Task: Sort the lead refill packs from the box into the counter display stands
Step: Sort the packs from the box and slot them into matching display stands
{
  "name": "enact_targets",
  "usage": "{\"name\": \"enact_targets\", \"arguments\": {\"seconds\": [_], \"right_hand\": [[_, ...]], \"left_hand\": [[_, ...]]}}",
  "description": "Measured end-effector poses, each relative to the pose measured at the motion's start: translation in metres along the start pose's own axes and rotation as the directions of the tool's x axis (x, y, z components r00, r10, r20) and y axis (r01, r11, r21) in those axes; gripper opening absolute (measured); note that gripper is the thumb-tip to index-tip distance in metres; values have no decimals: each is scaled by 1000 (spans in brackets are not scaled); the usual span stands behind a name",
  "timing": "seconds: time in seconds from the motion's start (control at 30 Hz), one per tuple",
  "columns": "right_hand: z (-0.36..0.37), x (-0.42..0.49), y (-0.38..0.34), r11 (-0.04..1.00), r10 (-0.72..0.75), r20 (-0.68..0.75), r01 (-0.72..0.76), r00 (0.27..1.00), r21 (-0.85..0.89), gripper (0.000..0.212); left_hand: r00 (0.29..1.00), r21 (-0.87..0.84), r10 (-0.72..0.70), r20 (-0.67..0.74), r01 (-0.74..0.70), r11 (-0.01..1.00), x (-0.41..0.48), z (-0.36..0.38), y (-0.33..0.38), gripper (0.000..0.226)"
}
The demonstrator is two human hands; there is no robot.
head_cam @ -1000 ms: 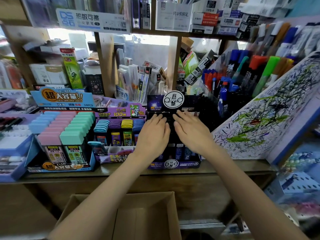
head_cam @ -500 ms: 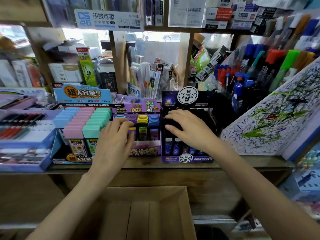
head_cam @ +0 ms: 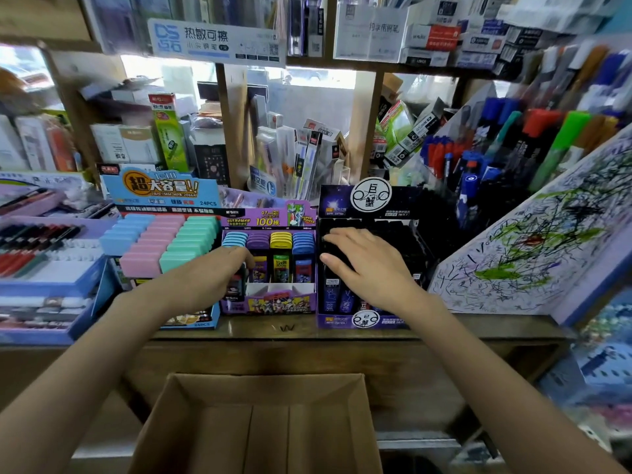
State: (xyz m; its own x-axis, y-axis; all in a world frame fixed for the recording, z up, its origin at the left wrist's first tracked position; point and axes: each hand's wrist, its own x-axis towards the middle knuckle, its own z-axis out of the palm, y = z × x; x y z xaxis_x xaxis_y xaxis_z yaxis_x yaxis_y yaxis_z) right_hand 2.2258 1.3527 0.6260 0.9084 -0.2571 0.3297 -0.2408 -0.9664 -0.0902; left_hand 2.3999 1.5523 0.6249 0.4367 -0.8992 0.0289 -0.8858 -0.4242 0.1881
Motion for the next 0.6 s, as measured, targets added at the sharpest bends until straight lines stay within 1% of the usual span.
{"name": "enact_targets", "arguments": {"seconds": [0.07,0.13,0.2,0.27,0.33,0.4,0.47,0.5,0.6], "right_hand": [[0,0,0,1000,-1,-2,1,1000,-2,53],[0,0,0,1000,-1,0,1,1000,-4,52],[1,0,0,1000,-3,0,3,1000,-6,52],[1,0,0,1000,-2,-5,2,1000,-7,52],[1,0,0,1000,-2,-11,2,1000,-13,52],[2,0,1,1000,-4,-20,4,1000,-18,52],[2,0,1,1000,-6,-29,5,1000,-19,52],[2,0,1,1000,-7,-32,6,999,-19,53],[2,-1,0,1000,-10,-27,9,1000,-20,53]], "left_hand": [[999,-6,9,32,-9,1000,7,-2,0,43],[1000,-29,9,16,-8,1000,11,-2,1,39],[997,-38,0,-72,-3,999,10,2,4,36],[980,-23,9,-198,-14,1000,7,12,6,37],[946,16,54,-320,-52,999,3,22,8,39],[905,96,97,-414,-62,993,-1,29,12,40],[856,216,123,-501,-14,976,-3,32,12,43],[844,253,113,-524,28,967,-4,32,12,46],[830,290,64,-554,120,950,-6,30,14,53]]}}
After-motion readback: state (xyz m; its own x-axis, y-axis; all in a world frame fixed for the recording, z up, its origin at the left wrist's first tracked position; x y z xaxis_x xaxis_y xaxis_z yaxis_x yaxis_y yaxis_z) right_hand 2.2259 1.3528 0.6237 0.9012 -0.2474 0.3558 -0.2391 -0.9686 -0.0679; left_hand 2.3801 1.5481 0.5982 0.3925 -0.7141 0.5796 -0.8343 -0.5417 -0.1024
